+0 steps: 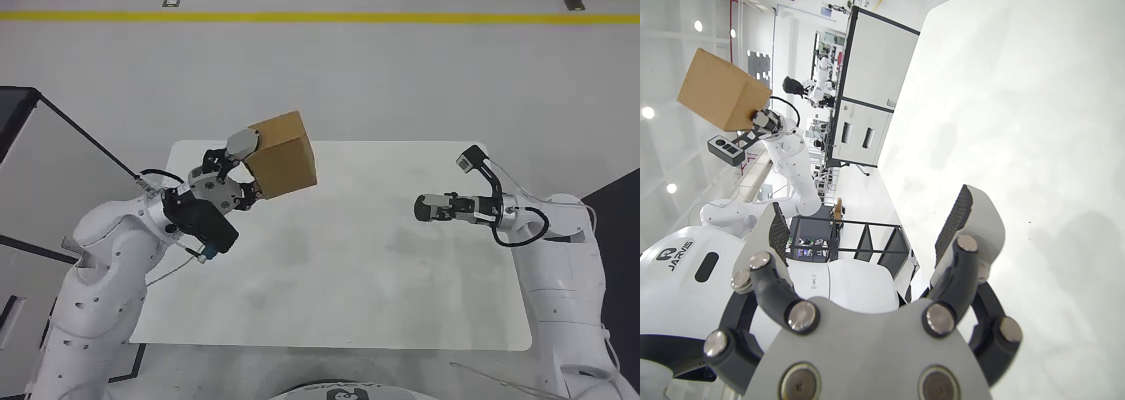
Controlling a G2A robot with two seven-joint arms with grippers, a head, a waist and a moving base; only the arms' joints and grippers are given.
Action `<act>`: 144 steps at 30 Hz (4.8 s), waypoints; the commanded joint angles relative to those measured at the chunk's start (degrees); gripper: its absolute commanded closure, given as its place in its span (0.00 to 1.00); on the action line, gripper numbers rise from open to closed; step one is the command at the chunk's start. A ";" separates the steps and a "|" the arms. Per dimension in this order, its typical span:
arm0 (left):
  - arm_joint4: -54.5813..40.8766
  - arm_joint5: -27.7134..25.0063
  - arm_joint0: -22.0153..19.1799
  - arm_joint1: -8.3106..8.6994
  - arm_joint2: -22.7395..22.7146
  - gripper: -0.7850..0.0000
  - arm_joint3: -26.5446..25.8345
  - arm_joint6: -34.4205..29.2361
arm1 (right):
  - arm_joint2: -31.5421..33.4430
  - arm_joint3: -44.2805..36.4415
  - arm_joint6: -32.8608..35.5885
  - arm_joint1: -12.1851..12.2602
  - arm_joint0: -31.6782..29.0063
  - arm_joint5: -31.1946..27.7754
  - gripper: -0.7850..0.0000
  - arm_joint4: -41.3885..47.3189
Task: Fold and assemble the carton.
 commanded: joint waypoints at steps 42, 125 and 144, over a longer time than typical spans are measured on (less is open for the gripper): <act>-56.25 -7.38 1.44 -0.80 3.12 1.00 3.35 -32.10 | 0.00 0.00 0.00 0.00 0.00 0.00 0.00 0.00; -112.80 -5.48 -4.32 -0.23 0.56 1.00 1.21 -82.81 | 0.00 0.00 0.00 0.00 0.00 0.00 0.00 0.00; -85.69 -25.69 -7.47 -0.29 2.52 1.00 6.79 -75.72 | 0.00 0.00 0.00 0.00 0.00 0.00 0.00 0.00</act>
